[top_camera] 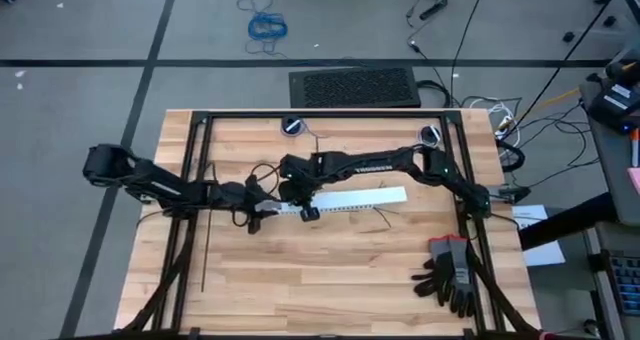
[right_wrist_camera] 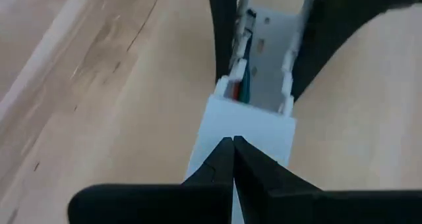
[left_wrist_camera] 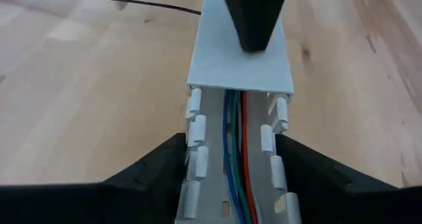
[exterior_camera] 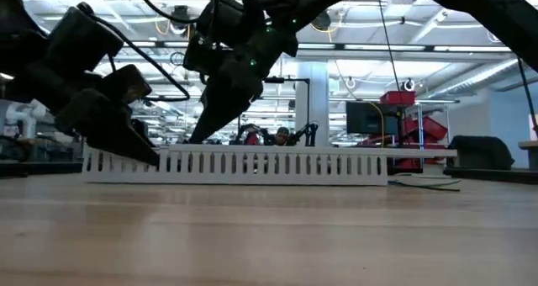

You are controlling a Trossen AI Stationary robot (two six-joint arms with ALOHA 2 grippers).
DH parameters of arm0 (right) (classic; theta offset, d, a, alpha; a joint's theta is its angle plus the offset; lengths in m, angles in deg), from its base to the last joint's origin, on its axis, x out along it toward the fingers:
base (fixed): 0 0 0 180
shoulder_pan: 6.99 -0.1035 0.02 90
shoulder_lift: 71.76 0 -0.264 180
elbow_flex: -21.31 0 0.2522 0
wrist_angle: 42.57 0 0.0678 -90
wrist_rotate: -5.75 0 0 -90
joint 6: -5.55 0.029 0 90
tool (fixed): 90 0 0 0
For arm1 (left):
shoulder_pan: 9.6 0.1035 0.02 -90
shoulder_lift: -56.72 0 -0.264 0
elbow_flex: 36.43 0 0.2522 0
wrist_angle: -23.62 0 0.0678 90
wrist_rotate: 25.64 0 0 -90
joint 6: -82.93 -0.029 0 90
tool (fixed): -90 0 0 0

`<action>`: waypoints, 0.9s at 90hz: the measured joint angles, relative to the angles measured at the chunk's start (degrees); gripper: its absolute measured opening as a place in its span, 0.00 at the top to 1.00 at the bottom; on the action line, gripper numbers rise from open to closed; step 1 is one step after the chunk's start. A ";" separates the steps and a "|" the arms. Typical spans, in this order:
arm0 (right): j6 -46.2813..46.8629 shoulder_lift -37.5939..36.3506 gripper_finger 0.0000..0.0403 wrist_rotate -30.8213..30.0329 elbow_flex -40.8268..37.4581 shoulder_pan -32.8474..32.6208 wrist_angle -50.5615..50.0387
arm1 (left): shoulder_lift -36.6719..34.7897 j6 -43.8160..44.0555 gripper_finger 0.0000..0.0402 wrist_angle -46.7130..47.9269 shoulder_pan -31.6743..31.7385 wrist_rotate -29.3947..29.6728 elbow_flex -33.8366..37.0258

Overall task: Ziptie cables
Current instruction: Close the cable duct

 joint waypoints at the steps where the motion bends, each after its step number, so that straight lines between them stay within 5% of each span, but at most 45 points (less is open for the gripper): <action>1: 0.01 0.00 1.00 0.05 -0.14 -0.02 0.38 | 0.32 -0.03 0.46 -0.12 -0.07 0.01 -0.14; 28: 0.27 2.19 1.00 -0.91 -0.68 -0.07 9.78 | 5.73 -0.23 0.46 -0.97 -0.61 -0.15 -4.24; 55: -1.91 -6.06 1.00 -6.18 3.04 -1.16 -5.54 | 6.32 -0.20 0.46 -0.92 -0.62 -0.19 -4.51; 81: 0.99 -3.69 1.00 -6.52 0.81 -1.09 -14.93 | 6.40 -0.49 0.46 -1.24 -0.63 -0.17 -4.45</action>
